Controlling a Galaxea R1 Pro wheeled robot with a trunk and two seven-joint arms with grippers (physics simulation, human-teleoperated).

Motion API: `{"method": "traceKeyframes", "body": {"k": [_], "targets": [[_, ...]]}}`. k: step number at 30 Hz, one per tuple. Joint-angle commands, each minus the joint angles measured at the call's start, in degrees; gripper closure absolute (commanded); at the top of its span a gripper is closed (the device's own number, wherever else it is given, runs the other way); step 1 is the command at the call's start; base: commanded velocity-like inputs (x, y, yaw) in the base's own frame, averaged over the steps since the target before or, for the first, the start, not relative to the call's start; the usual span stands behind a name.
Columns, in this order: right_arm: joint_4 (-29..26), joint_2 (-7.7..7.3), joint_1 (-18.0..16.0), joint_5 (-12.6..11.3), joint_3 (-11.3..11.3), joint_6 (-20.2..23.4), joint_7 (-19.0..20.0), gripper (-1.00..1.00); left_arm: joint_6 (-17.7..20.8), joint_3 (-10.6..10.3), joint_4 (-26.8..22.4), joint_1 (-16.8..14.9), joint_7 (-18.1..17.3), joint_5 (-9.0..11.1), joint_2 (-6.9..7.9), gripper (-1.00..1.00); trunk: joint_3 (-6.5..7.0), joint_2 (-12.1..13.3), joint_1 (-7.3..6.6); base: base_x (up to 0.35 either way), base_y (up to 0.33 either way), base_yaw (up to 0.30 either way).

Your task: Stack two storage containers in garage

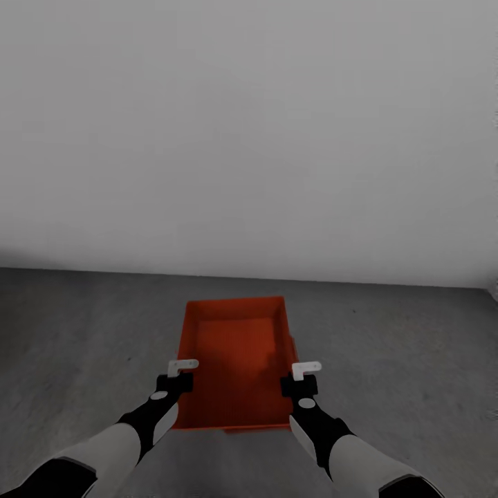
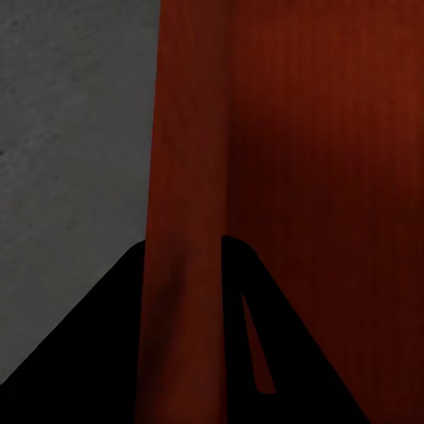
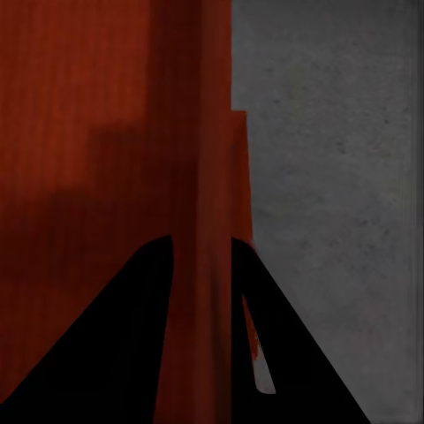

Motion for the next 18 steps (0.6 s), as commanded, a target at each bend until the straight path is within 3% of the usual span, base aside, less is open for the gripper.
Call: {"method": "traceKeyframes", "body": {"k": [1, 7, 18], "targets": [[1.65, -0.42, -0.05, -1.08, -1.83, -0.45, -1.34, 1.0, -0.85, 2.17, -0.19, -0.07, 0.21, -0.17, 1.61, 1.0, -0.06, -0.07, 0.0, -0.196, -0.193, 0.0], [1.65, -0.42, -0.05, -1.08, -1.79, -0.5, -1.34, 1.0, -0.85, 2.19, -0.19, -0.07, 0.23, -0.19, 1.64, 1.0, -0.06, -0.07, 0.0, -0.123, -0.129, 0.0], [1.65, -0.42, -0.05, -1.08, -1.74, -0.5, -1.34, 1.0, -0.85, 2.19, -0.22, -0.07, 0.21, -0.16, 1.6, 1.0, -0.06, -0.07, 0.0, -0.011, -0.012, 0.0]]}}
